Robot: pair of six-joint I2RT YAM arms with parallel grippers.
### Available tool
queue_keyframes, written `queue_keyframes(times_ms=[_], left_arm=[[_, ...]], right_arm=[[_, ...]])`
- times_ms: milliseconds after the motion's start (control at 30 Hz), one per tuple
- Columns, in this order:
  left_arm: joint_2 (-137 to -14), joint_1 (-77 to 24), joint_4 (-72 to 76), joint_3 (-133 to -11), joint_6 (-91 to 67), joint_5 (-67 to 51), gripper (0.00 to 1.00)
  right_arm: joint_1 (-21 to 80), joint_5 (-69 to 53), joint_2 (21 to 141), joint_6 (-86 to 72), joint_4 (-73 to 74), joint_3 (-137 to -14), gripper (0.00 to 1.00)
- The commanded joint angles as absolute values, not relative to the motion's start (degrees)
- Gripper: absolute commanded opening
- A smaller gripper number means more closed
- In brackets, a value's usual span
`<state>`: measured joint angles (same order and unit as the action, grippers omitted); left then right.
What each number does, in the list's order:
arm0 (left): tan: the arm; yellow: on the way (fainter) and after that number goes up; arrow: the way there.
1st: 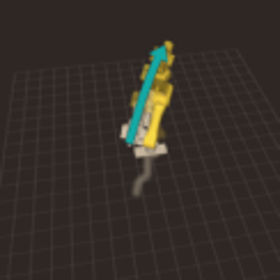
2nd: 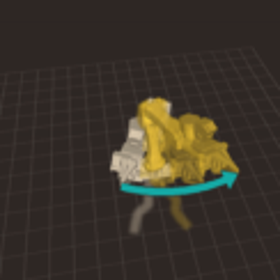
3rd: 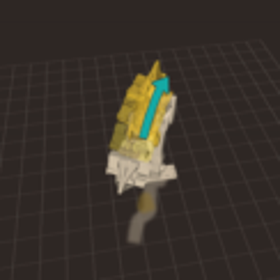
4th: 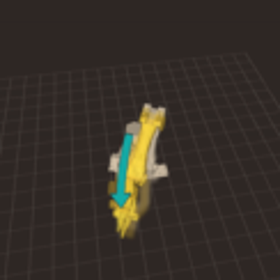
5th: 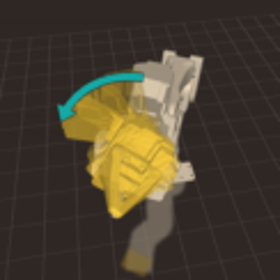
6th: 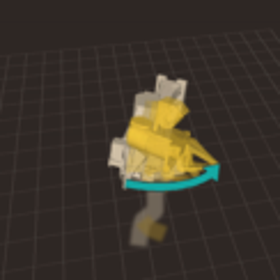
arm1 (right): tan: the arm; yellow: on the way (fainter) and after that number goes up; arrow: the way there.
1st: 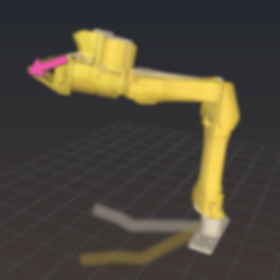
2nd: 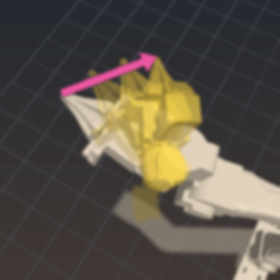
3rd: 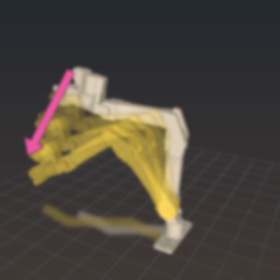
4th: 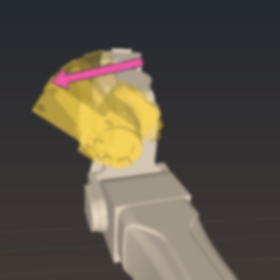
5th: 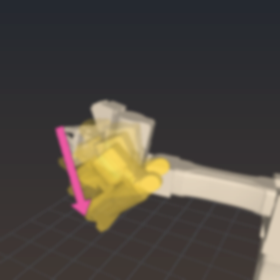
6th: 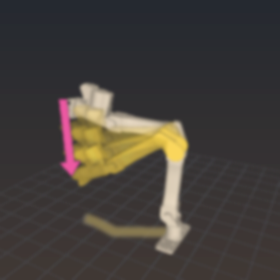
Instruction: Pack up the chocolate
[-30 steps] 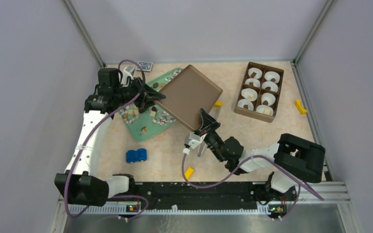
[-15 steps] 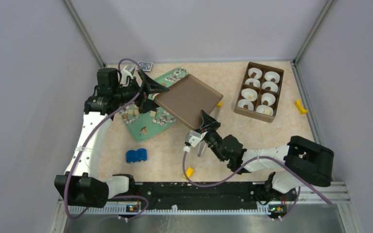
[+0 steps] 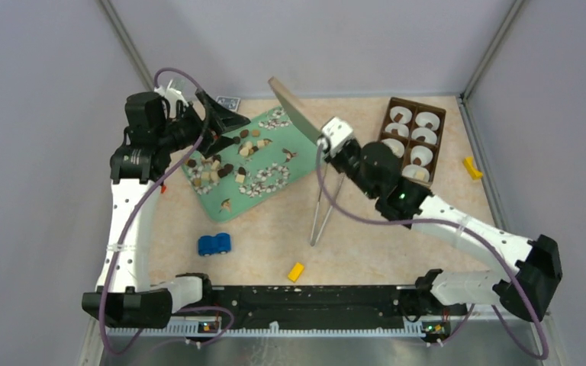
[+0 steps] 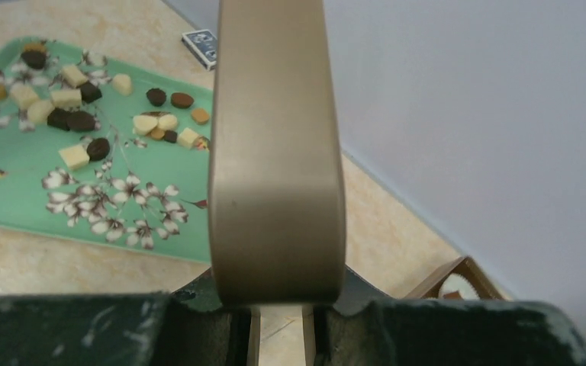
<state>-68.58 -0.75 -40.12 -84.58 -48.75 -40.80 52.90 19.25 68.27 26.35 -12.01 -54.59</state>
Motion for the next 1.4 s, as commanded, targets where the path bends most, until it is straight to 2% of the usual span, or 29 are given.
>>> queue_keyframes(times_ms=[0,133,233,333,433,533,733,833,933,1000,1167,1367], left_arm=[[-66.8,-0.4,-41.0,-87.1,-42.5,-35.5,0.99],[-65.3,-0.4,-38.2,-84.7,-36.7,-31.6,0.99],[-64.9,-1.0,-31.6,-79.7,-35.4,-37.5,0.99],[-66.2,-7.2,-25.6,-75.1,-33.7,-38.6,0.99],[-70.8,-17.1,-24.4,-74.8,-30.1,-32.9,0.99],[-77.4,-23.9,-23.0,-75.7,-28.8,-29.2,0.99],[-89.8,-34.6,-21.6,-80.6,-26.7,-22.3,0.98],[-93.9,-36.7,-18.4,-81.5,-28.8,-21.1,0.95],[-97.2,-38.5,-14.9,-81.9,-30.4,-19.0,0.92],[-100.1,-40.8,-14.4,-83.6,-30.5,-16.1,0.91],[-109.8,-45.3,-15.7,-92.5,-33.4,-7.6,0.94],[-116.5,-47.8,-8.8,-96.2,-36.8,5.1,0.88]], right_arm=[[40.8,3.9,67.4,5.2,5.9,-70.5,0.00],[27.6,-12.3,72.3,-5.0,16.5,-82.8,0.00],[16.8,-25.0,76.2,-9.4,21.8,-88.9,0.00],[5.0,-41.3,81.6,-15.0,25.5,-93.5,0.00],[-5.4,-59.8,87.2,-23.2,20.3,-93.4,0.00],[-11.2,-67.3,90.7,-30.0,13.2,-90.8,0.00],[-17.7,-65.0,92.2,-28.9,16.8,-91.8,0.00],[-18.9,-60.1,90.9,-27.8,18.0,-92.8,0.00],[-19.0,-53.1,87.2,-29.0,14.3,-91.1,0.00],[-18.9,-44.2,83.8,-28.7,12.1,-89.7,0.00],[-19.0,-28.3,75.3,-27.1,8.2,-85.4,0.00],[-19.0,-20.0,69.9,-25.3,6.5,-82.3,0.00]])
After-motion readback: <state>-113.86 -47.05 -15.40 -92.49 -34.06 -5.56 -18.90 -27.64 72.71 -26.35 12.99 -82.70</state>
